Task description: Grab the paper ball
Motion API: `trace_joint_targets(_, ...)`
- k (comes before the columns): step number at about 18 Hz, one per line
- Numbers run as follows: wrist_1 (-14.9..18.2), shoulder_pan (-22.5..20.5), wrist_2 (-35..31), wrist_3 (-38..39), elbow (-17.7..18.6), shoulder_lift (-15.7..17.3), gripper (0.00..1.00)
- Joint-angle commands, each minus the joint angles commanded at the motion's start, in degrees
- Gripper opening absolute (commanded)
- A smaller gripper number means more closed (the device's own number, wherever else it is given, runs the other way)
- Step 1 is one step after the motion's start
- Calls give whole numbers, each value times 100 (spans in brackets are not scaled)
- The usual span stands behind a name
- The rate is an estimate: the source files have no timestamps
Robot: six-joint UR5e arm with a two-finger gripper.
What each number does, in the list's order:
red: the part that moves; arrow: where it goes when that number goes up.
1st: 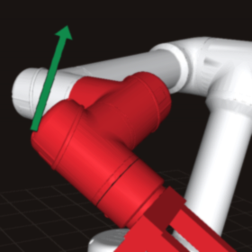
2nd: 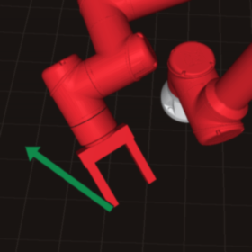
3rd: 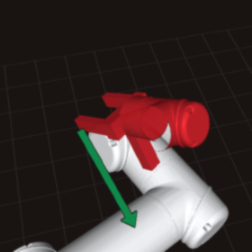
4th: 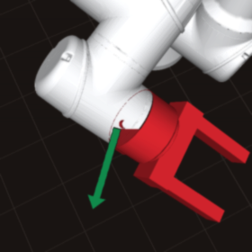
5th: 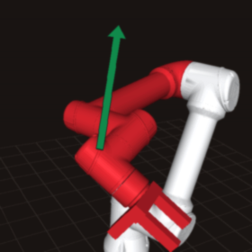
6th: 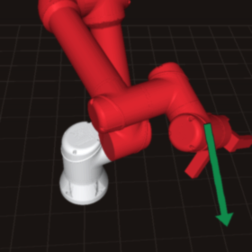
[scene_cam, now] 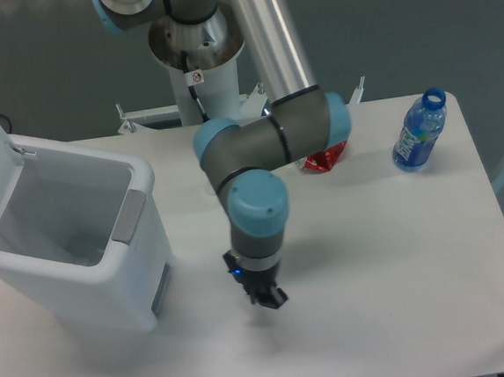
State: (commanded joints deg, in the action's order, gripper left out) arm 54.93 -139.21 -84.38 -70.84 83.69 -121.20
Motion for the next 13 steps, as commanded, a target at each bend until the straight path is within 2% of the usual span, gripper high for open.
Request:
trace_joint_targets(1,61,-36,-26,-9,-149,-17,0)
trace_joint_targets(5,649,-264,-624,-316,-634,-18,0)
trace_joint_targets(8,729,-615,-642,-579,-748,52,0)
trace_joint_targets(11,1386,-888,-642,-931,-1125,79,0)
trace_joint_targets(12,1554,-932,-633,-958,-1231,79,0)
trace_joint_targets(13,1573,-967,-624,-967,-1249,123,0)
